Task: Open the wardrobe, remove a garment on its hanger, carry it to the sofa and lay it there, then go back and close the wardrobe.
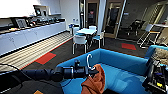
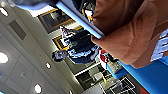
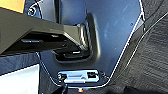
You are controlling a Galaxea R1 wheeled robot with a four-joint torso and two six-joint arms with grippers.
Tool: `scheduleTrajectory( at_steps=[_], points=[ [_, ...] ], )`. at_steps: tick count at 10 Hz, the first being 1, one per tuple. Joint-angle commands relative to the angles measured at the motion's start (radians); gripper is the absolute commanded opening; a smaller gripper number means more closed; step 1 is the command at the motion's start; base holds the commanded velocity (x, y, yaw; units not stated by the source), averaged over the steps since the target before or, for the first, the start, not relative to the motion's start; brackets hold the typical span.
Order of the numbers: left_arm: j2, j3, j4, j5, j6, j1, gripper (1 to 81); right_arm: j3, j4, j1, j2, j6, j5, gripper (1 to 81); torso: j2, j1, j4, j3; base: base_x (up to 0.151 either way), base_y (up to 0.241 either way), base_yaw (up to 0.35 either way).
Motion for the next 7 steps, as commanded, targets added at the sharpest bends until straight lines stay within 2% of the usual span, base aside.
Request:
scheduleTrajectory(
  at_steps=[1,7],
  points=[
    [-0.002,0.039,0.027,-0.093,0.002,-0.171,1.0,0.006,-0.004,0.022,-0.008,-0.002,-0.052,81.1,0.0,0.0,0.0,0.0,0.0,0.0,-0.235],
    [-0.015,0.039,0.027,-0.093,0.002,-0.171,1.0,0.006,-0.007,0.024,-0.007,-0.002,-0.053,81.1,0.0,0.0,0.0,-0.01,0.0,0.0,-0.236]
  ],
)
